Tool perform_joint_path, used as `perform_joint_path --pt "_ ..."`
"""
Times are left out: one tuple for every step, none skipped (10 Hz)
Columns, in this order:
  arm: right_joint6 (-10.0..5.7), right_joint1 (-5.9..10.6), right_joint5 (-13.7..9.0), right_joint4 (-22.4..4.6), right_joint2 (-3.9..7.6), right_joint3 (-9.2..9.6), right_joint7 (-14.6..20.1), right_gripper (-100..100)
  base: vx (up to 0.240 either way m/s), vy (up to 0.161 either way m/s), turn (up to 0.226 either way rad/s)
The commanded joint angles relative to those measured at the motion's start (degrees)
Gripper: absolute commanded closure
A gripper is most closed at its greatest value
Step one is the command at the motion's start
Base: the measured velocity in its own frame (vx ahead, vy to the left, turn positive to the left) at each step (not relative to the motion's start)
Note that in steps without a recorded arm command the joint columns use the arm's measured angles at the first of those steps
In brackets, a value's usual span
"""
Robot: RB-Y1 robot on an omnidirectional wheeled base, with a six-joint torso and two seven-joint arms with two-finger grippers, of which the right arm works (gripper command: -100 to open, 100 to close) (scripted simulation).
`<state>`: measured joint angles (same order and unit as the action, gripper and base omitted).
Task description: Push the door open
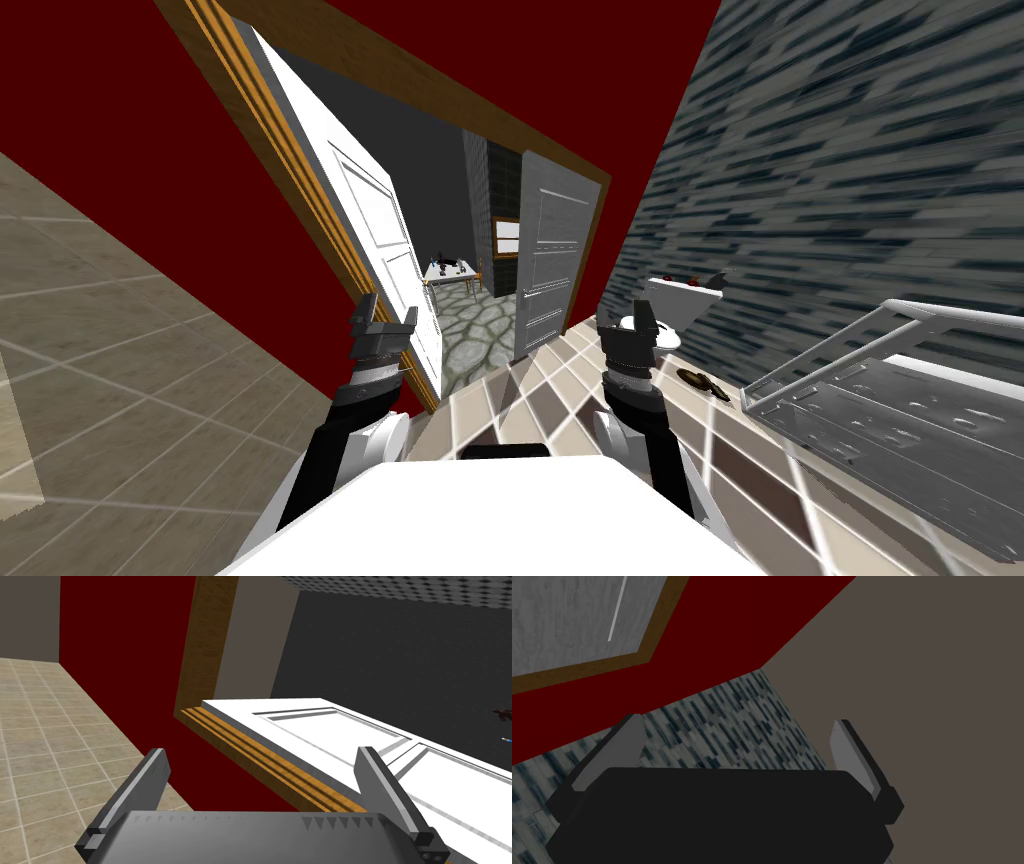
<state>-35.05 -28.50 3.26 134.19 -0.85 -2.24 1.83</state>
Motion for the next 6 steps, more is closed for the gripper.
perform_joint_path --pt "0.07 1.23 0.41 -2.11 0.45 0.16 0.75 -100 0.021 -0.016 0.024" --pt "0.11 2.03 0.68 -3.53 0.73 0.27 1.25 -100 0.063 -0.029 0.04" --pt "0.15 2.86 0.95 -4.99 1.01 0.38 1.76 -100 0.066 -0.041 0.026" --pt "0.21 4.03 1.34 -6.58 1.4 0.53 2.47 -100 0.059 -0.044 0.034" --pt "0.21 4.03 1.34 -7.09 1.4 0.53 2.47 -100 0.041 -0.036 0.014" --pt "0.28 5.19 1.72 -9.19 1.78 0.68 3.18 -100 0.04 -0.032 0.017"
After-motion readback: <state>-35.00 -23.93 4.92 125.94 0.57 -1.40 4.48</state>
